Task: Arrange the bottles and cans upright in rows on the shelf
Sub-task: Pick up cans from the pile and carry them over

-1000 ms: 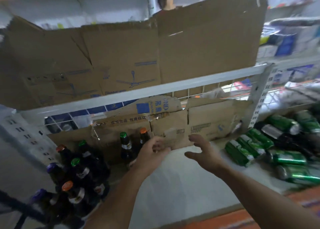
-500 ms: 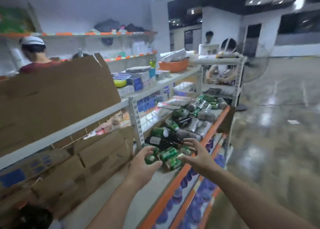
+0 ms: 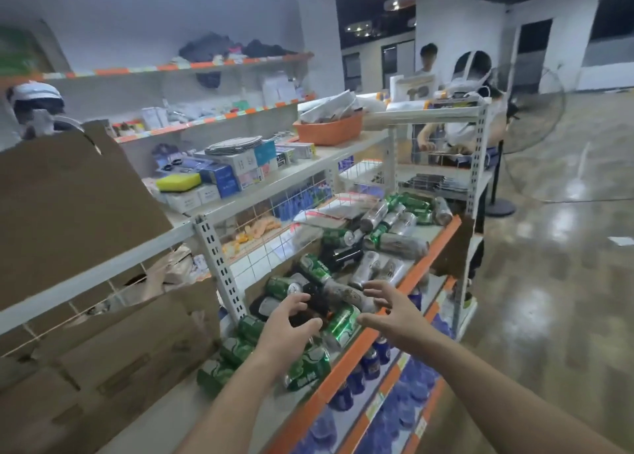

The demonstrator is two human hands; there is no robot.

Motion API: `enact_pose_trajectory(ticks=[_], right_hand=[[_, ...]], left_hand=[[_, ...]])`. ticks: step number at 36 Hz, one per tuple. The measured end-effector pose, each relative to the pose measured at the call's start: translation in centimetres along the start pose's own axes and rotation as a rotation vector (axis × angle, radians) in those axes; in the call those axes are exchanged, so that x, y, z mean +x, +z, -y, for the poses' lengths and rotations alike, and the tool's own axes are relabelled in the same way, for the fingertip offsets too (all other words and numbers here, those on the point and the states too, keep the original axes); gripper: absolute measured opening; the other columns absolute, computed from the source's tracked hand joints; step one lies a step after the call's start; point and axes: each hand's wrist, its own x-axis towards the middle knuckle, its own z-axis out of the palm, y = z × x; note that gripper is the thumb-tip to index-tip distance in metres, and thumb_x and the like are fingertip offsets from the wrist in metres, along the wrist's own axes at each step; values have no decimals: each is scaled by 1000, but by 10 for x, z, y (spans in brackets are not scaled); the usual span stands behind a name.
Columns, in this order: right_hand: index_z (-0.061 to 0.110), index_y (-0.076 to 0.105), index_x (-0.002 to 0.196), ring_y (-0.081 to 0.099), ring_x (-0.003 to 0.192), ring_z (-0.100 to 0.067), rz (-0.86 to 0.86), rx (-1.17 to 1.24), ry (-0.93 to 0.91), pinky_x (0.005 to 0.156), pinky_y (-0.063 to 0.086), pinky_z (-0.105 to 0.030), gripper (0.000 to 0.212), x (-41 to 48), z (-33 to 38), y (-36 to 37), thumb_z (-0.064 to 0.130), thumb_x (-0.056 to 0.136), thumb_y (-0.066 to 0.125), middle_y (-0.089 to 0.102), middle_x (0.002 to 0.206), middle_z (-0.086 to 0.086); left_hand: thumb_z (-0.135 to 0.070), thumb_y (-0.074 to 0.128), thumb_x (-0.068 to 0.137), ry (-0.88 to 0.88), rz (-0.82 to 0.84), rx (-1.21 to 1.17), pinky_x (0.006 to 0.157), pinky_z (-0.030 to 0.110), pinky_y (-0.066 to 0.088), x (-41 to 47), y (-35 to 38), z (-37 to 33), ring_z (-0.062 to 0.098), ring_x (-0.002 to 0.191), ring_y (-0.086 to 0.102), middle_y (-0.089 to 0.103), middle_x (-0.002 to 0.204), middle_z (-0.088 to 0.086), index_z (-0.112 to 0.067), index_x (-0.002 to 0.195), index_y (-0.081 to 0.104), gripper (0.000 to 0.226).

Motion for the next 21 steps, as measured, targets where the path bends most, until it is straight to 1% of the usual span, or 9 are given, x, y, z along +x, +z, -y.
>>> enact_pose_trajectory(ticks=[3, 5, 9, 11, 12, 13, 16, 19, 21], right_hand=[[31, 53, 134, 49, 126, -13, 64, 0, 12, 103, 41, -33, 53, 25, -12, 1, 20, 88, 78, 55, 135, 7], [35, 53, 132, 49, 127, -12, 107, -22, 30, 105, 42, -36, 51, 43, -20, 7, 23, 88, 77, 55, 137, 8], [40, 56, 126, 51, 131, -16, 151, -46, 52, 111, 44, -45, 52, 86, -32, 18, 28, 82, 81, 58, 135, 10], [39, 56, 125, 53, 128, -15, 160, -55, 66, 110, 44, -41, 50, 108, -35, 21, 26, 84, 82, 59, 132, 11], [37, 56, 127, 54, 126, -14, 171, -65, 76, 107, 44, -37, 50, 118, -37, 23, 25, 85, 81, 59, 131, 11], [34, 56, 128, 55, 125, -12, 183, -73, 87, 104, 44, -34, 50, 129, -38, 23, 24, 85, 81, 59, 131, 11], [30, 58, 128, 57, 123, -12, 211, -105, 96, 101, 47, -31, 49, 160, -42, 25, 18, 85, 79, 60, 131, 7], [23, 59, 126, 59, 118, -14, 205, -172, 100, 90, 46, -18, 47, 191, -44, 26, 10, 85, 78, 61, 127, 1], [24, 58, 126, 59, 120, -16, 210, -231, 100, 98, 47, -25, 51, 210, -45, 30, 12, 82, 79, 62, 125, 1]], left_hand=[[-32, 72, 90, -58, -37, -8, 95, 45, 56, 21, 4, 10, 6, 115, 55, 58, 125, -13, -41, 130, 57, 44], [-34, 72, 88, -89, -46, 7, 96, 49, 56, 35, 5, 21, 10, 118, 55, 59, 124, -13, -41, 129, 57, 45], [-31, 71, 90, -150, -72, 61, 97, 36, 51, 69, 7, 46, 14, 120, 55, 60, 127, -8, -36, 131, 55, 45], [-30, 69, 91, -168, -67, 61, 79, 18, 54, 89, 9, 60, 9, 112, 56, 58, 128, -8, -34, 133, 54, 45], [-29, 68, 92, -175, -62, 59, 68, 10, 49, 98, 10, 67, 6, 106, 57, 57, 128, -8, -34, 134, 53, 44], [-28, 68, 93, -182, -62, 53, 65, 7, 45, 109, 10, 73, 6, 103, 57, 57, 128, -8, -33, 133, 53, 43], [-26, 69, 91, -221, -69, 4, 88, 23, 43, 142, 9, 88, 12, 116, 54, 57, 128, -7, -33, 130, 55, 42], [-26, 72, 88, -264, -82, -7, 102, 34, 47, 167, 10, 100, 17, 120, 57, 60, 125, -6, -33, 126, 56, 42], [-24, 75, 87, -271, -116, -11, 102, 35, 48, 180, 10, 105, 18, 115, 60, 61, 119, -8, -34, 119, 56, 39]])
